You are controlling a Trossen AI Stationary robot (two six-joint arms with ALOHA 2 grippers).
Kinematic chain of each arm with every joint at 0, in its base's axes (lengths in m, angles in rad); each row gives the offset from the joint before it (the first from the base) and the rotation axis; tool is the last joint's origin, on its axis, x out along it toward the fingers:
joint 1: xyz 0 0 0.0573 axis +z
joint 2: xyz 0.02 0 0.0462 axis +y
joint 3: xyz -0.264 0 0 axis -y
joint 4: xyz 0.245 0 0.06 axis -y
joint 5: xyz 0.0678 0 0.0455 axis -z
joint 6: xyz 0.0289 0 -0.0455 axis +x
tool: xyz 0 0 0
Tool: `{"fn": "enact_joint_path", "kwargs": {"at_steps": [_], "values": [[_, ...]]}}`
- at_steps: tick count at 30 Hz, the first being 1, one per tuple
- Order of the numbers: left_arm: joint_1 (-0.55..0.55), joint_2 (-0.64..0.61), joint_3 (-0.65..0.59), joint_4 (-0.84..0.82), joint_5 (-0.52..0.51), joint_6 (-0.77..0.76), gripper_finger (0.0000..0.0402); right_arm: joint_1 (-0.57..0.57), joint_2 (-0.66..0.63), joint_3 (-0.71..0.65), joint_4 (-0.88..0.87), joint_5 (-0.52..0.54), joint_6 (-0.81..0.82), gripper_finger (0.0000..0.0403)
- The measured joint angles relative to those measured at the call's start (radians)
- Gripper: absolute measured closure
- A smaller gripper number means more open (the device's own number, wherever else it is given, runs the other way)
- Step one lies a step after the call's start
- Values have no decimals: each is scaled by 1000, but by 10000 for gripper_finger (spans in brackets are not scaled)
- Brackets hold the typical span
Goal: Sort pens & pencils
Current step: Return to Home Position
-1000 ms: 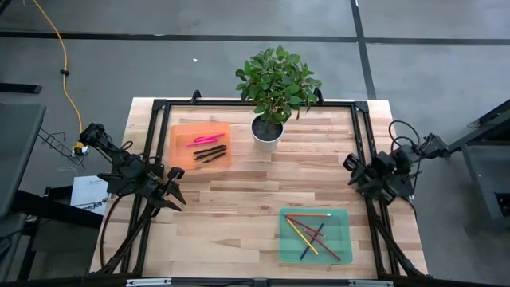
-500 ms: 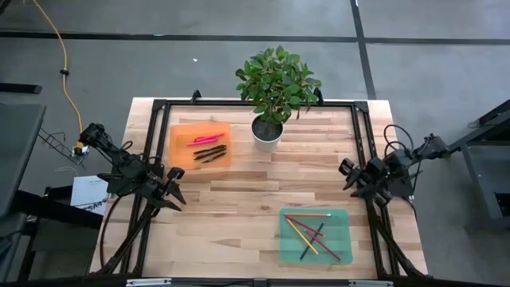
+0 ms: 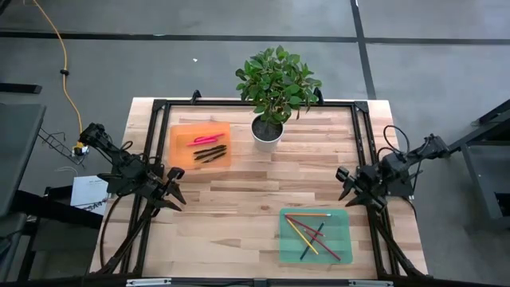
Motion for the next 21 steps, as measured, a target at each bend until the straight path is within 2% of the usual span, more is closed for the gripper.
{"fn": "enact_joint_path", "kwargs": {"at_steps": [9, 17, 21], "values": [[0, 0, 0, 0, 0, 0, 293, 0, 0, -1, -161, 0, -3, 286], [0, 0, 0, 0, 0, 0, 293, 2, 31, -1, -161, 5, -28, 286], [0, 0, 0, 0, 0, 0, 293, 2, 67, -1, -171, 64, -17, 286]]}}
